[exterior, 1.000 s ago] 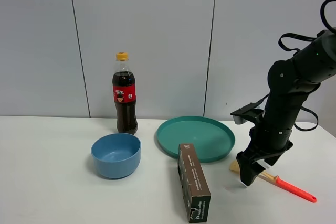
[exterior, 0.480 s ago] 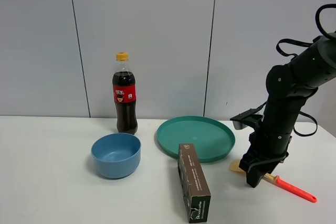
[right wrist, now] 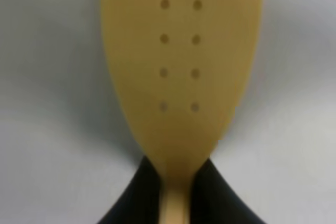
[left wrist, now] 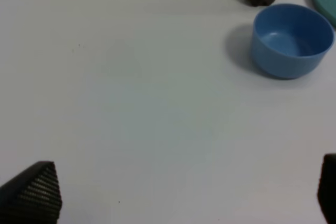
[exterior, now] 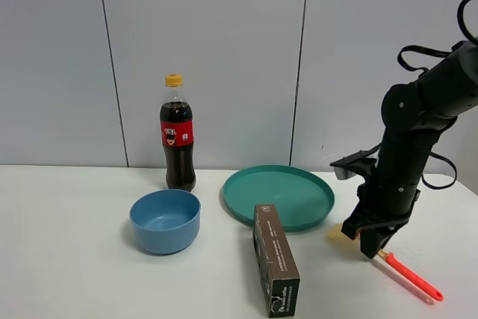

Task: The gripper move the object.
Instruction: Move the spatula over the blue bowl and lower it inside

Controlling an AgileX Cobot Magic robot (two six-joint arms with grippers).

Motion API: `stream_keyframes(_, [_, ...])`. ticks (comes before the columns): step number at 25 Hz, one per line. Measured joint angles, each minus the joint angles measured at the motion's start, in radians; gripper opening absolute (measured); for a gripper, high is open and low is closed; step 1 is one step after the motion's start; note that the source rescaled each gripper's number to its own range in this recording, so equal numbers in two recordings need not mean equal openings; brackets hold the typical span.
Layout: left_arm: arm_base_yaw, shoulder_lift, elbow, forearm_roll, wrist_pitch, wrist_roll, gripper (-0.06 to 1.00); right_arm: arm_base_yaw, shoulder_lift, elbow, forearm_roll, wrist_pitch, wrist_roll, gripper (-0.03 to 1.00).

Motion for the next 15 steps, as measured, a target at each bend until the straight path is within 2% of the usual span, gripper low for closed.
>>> stream_keyframes(9, [0.0,0.0,0.0,0.0,0.0,0.0,1.0,0.017,-0.254,-0.004,0.223,0.176,0.003,0.0])
stream_keyframes(12, [0.0,0.0,0.0,0.0,0.0,0.0,1.0,0.058,-0.331,-0.033,0.351,0.224,-0.029,0.0])
stream_keyframes(15, [0.0,0.0,0.0,0.0,0.0,0.0,1.0,0.115,-0.367,-0.085,0.52,0.22,-0.058,0.0])
